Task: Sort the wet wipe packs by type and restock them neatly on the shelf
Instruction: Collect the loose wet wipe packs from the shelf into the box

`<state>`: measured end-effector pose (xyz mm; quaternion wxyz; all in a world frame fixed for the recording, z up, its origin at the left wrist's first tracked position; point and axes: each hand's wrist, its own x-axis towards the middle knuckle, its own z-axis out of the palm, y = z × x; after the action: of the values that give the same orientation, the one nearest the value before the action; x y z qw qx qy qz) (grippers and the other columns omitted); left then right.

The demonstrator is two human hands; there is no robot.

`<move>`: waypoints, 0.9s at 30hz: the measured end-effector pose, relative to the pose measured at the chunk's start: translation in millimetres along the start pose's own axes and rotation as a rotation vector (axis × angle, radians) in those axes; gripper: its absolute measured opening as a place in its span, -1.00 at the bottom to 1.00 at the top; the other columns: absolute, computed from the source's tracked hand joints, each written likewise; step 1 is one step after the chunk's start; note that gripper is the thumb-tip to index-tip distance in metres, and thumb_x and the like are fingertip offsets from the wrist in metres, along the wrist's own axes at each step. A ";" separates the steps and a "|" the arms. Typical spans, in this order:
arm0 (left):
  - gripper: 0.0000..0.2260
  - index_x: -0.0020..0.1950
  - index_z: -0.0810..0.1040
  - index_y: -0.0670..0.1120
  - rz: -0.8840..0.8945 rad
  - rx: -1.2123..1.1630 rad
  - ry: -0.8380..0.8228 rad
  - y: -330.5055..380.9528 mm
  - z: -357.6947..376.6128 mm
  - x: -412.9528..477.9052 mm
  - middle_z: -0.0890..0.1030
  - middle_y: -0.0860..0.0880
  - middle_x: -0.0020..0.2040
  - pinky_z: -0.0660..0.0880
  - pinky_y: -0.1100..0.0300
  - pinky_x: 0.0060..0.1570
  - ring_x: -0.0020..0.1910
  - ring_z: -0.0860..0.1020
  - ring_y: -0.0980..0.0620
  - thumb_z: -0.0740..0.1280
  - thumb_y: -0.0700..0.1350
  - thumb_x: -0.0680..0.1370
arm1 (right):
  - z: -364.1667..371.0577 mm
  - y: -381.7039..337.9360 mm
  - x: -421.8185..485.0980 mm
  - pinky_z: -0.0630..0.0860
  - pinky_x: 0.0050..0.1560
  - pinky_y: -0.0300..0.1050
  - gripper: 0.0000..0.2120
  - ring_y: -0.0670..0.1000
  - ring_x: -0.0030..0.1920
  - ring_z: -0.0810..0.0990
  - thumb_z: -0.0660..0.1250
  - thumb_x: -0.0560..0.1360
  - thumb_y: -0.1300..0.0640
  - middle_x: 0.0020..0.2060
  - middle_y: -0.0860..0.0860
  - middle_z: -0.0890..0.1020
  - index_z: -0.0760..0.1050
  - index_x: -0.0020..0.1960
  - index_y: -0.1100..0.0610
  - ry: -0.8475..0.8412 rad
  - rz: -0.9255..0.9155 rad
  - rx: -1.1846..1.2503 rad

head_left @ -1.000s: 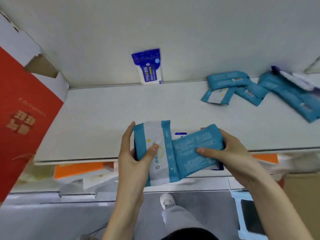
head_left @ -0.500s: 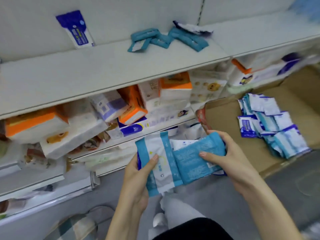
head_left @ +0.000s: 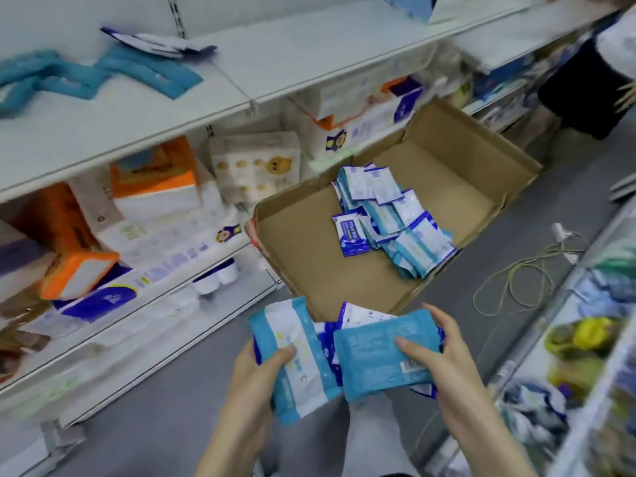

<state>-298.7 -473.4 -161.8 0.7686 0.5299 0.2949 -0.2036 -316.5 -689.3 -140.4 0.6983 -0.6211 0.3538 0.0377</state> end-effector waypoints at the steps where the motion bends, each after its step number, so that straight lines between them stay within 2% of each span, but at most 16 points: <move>1: -0.79 0.12 0.53 -0.17 -0.011 0.015 0.011 -8.3 20.9 12.5 0.70 -0.14 -0.06 0.59 0.06 -0.20 -0.14 0.68 -0.12 0.28 -0.37 0.53 | -15.8 -0.7 18.5 0.57 -0.23 -0.03 -0.45 0.12 -0.04 0.64 0.43 0.41 0.36 0.10 0.06 0.58 0.39 0.24 -0.11 0.018 0.026 0.009; 7: -0.83 0.08 0.57 -0.13 -0.065 0.027 0.162 -61.3 151.0 101.2 0.70 -0.10 -0.05 0.57 -0.11 0.03 -0.07 0.68 -0.11 0.38 -0.24 0.50 | -100.0 -29.1 173.5 0.56 -0.24 -0.03 -0.35 0.06 -0.13 0.65 0.38 0.41 0.42 0.08 0.02 0.58 0.35 0.33 -0.12 0.084 0.096 0.001; 11: -0.85 0.04 0.57 -0.10 -0.061 -0.033 0.278 -81.9 223.3 152.9 0.71 -0.05 -0.08 0.59 0.14 -0.22 -0.12 0.68 -0.02 0.39 -0.25 0.49 | -131.1 -62.4 279.4 0.61 -0.21 -0.09 -0.31 -0.02 -0.03 0.64 0.39 0.41 0.39 0.11 -0.05 0.58 0.29 0.42 -0.08 0.054 0.036 -0.040; 13: -0.82 0.05 0.55 -0.06 -0.061 -0.045 0.318 -88.7 253.3 180.3 0.71 0.01 -0.09 0.58 0.20 -0.28 -0.13 0.68 0.02 0.40 -0.25 0.49 | -139.6 -74.1 329.3 0.63 -0.06 -0.04 -0.33 -0.04 -0.01 0.64 0.38 0.42 0.39 0.11 -0.07 0.60 0.30 0.42 -0.02 0.060 0.028 0.001; 15: -0.81 0.06 0.54 -0.03 -0.078 -0.061 0.332 -92.3 275.6 209.9 0.71 0.02 -0.08 0.57 0.21 -0.33 -0.13 0.68 0.04 0.40 -0.24 0.49 | -141.5 -75.8 369.1 0.59 0.08 0.06 -0.38 -0.01 0.00 0.64 0.38 0.42 0.38 0.17 0.01 0.60 0.31 0.40 0.04 0.077 0.049 0.092; 16: -0.80 0.07 0.54 -0.04 -0.082 -0.079 0.327 -94.4 283.7 226.5 0.71 0.01 -0.05 0.57 0.21 -0.32 -0.12 0.68 0.03 0.39 -0.25 0.50 | -140.8 -72.5 385.0 0.59 0.07 0.05 -0.39 0.00 -0.01 0.64 0.37 0.43 0.38 0.19 0.04 0.60 0.31 0.40 0.07 0.092 0.068 0.148; 19: -0.78 0.14 0.53 -0.08 -0.084 -0.129 0.303 -94.8 304.5 275.4 0.69 -0.02 0.02 0.60 0.18 -0.20 -0.06 0.67 0.02 0.36 -0.27 0.52 | -136.6 -52.0 421.6 0.65 -0.15 -0.08 -0.44 0.02 -0.04 0.66 0.38 0.45 0.35 0.16 0.08 0.61 0.32 0.40 0.13 0.149 0.166 0.292; 23: -0.73 0.20 0.51 -0.12 0.004 -0.078 0.302 -89.2 322.9 336.0 0.67 -0.03 0.08 0.57 0.24 -0.17 0.02 0.65 0.01 0.39 -0.23 0.50 | -129.4 -21.0 456.7 0.64 -0.10 0.00 -0.51 0.09 0.03 0.66 0.40 0.46 0.31 0.12 0.11 0.64 0.37 0.34 0.16 0.168 0.287 0.349; 25: -0.70 0.20 0.51 -0.13 0.053 0.032 0.322 -86.6 326.3 365.2 0.66 -0.02 0.10 0.58 0.23 -0.10 0.04 0.64 0.01 0.43 -0.19 0.49 | -126.6 -11.0 467.4 0.62 -0.12 -0.09 -0.54 0.03 0.00 0.66 0.43 0.44 0.33 0.12 0.10 0.62 0.37 0.27 0.13 0.214 0.213 0.224; 27: -0.68 0.19 0.50 -0.09 0.102 0.267 0.341 -85.1 325.5 392.0 0.62 0.03 0.11 0.56 0.09 0.06 0.09 0.60 0.02 0.44 -0.10 0.48 | -125.3 -6.2 472.6 0.53 -0.02 -0.17 -0.54 -0.01 0.02 0.60 0.48 0.39 0.32 0.14 0.09 0.56 0.36 0.19 0.09 0.241 0.040 -0.126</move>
<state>16.7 -808.0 -397.1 0.6399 0.6679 0.3639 -0.1092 -16.6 -985.7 -388.1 0.6096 -0.6565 0.4444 -0.0011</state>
